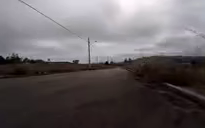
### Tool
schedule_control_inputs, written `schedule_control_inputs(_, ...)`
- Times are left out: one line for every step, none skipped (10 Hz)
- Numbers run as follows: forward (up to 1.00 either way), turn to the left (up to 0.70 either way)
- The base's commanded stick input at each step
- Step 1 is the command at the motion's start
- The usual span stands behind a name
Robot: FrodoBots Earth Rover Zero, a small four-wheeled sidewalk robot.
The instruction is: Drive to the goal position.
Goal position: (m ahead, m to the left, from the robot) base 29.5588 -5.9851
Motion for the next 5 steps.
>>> schedule_control_inputs(0.70,0.00)
schedule_control_inputs(0.70,0.00)
schedule_control_inputs(0.70,0.00)
schedule_control_inputs(0.70,0.00)
schedule_control_inputs(0.70,0.00)
